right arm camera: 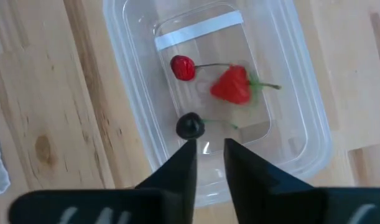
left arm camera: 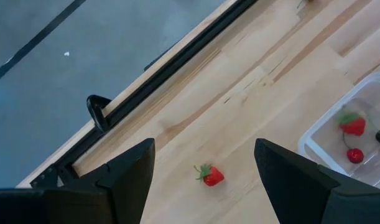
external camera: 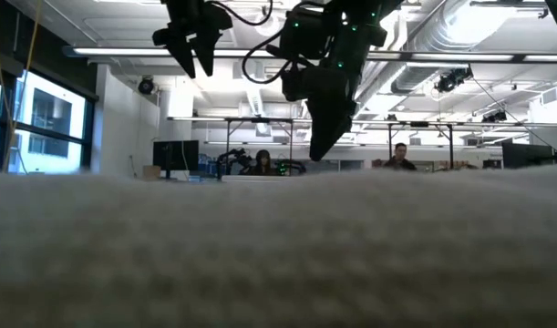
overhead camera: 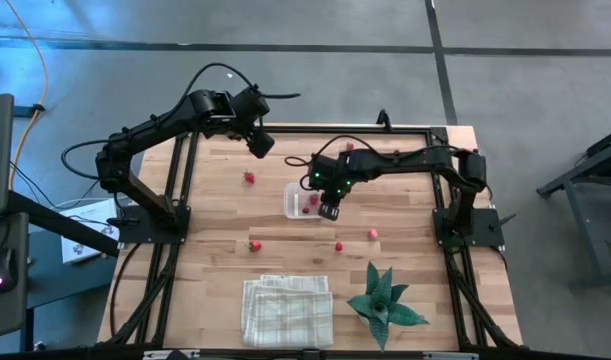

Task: Pick and placing Produce into tupperware
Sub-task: Put the bottom red strawberry into the transparent bin

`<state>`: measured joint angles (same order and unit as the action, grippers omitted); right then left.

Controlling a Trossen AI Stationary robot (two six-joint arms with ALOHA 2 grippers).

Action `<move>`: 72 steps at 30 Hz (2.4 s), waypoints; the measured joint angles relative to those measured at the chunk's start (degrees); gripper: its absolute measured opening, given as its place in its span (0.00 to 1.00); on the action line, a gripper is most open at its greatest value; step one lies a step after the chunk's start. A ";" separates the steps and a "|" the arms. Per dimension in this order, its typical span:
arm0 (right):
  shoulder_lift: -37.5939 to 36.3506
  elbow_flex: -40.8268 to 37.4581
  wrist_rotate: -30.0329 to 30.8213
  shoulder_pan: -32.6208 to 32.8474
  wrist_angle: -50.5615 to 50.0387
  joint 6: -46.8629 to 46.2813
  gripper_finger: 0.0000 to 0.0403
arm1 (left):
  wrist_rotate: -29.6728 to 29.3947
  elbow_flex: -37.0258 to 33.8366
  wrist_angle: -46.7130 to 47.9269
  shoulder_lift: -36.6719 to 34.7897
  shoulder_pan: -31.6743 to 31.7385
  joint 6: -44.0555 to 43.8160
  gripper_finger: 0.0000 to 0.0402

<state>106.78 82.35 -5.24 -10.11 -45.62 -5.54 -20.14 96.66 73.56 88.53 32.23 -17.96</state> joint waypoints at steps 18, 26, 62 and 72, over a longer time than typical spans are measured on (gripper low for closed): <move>-12.36 0.05 0.89 -6.94 -2.58 1.24 0.31 | 2.78 -1.86 11.62 -0.04 -21.73 -2.16 0.66; -18.87 0.07 1.09 -10.81 -2.63 3.97 0.31 | 9.68 -18.77 6.90 -0.04 -28.15 -15.61 0.66; -20.15 0.07 0.92 -13.11 -5.40 2.97 0.31 | 14.17 -44.44 -23.86 0.50 -43.50 1.17 0.66; -20.15 0.07 3.54 -13.11 -5.40 2.99 0.31 | 14.56 -46.19 -27.78 0.50 -43.50 2.63 0.66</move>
<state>86.63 82.41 -1.69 -23.22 -51.03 -2.55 -5.58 50.48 45.78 89.03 -11.27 -15.33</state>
